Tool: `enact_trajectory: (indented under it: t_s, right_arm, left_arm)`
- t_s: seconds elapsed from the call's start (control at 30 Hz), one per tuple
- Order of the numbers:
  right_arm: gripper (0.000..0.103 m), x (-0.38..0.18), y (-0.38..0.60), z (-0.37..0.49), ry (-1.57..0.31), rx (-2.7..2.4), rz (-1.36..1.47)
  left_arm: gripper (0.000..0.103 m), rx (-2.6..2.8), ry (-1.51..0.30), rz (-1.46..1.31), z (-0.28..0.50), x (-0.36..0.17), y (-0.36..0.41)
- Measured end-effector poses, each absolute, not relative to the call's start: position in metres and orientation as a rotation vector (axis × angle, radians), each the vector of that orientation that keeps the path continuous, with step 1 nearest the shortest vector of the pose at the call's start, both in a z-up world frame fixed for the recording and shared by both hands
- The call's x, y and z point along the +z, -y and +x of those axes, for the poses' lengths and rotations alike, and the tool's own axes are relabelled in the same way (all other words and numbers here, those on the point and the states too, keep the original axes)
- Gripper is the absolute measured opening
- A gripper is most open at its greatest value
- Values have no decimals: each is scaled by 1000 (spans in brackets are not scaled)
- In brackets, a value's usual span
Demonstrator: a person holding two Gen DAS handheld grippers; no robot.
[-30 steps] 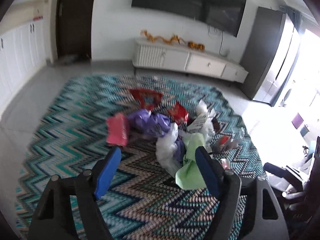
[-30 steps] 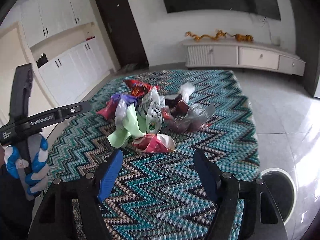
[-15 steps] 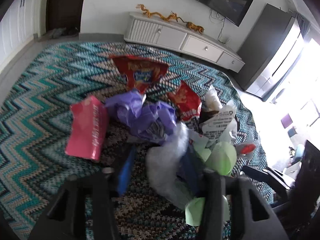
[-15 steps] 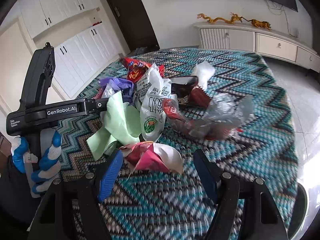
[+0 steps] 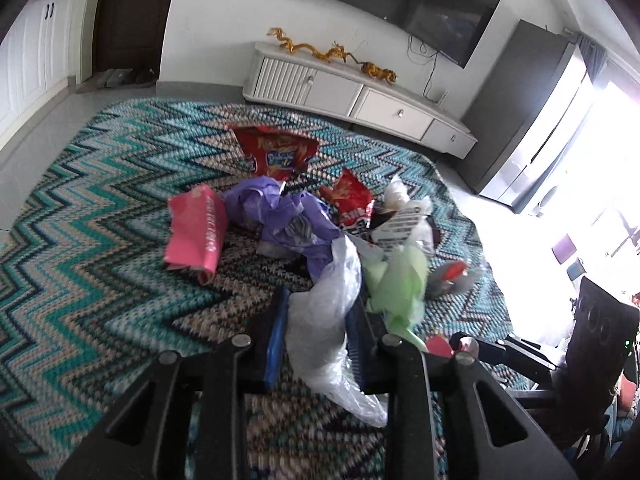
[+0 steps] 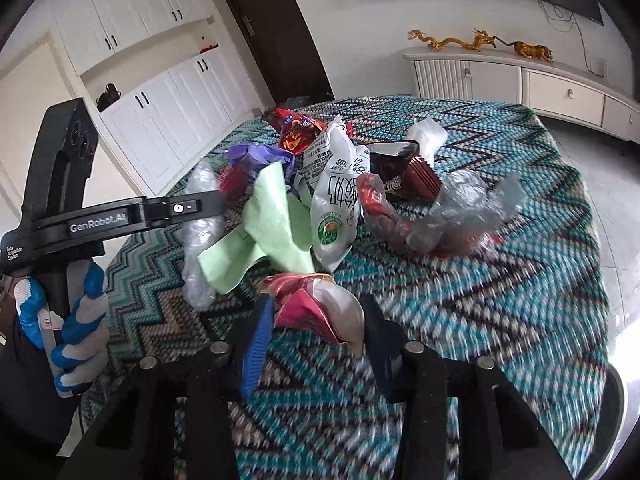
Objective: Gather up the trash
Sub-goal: 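Grasp a clear bag with the left tool while the right tool grasps a red wrapper, then carry both items to the bin and open both tools to drop them in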
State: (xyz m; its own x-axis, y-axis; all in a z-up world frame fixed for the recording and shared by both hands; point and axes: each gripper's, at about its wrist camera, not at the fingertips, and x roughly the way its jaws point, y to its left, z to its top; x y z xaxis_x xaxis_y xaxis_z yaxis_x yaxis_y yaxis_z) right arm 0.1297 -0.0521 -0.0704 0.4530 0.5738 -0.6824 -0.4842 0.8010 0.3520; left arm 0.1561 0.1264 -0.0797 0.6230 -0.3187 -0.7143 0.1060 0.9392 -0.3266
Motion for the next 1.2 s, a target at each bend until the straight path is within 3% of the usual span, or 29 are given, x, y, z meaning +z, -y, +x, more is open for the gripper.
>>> enact_trajectory:
  t_s: [0.3, 0.33, 0.87, 1.2]
  right_arm:
    - [28, -45, 68, 76, -828, 668, 130]
    - [9, -41, 68, 75, -825, 671, 132]
    - [8, 4, 129, -2, -689, 592, 194]
    - [8, 13, 257, -41, -621, 335, 301]
  left_arm:
    - [26, -249, -795, -265, 106, -43, -126]
    - [26, -251, -790, -263, 103, -40, -123]
    - [26, -339, -733, -212, 43, -2, -66]
    - [26, -525, -811, -86, 66, -1, 68]
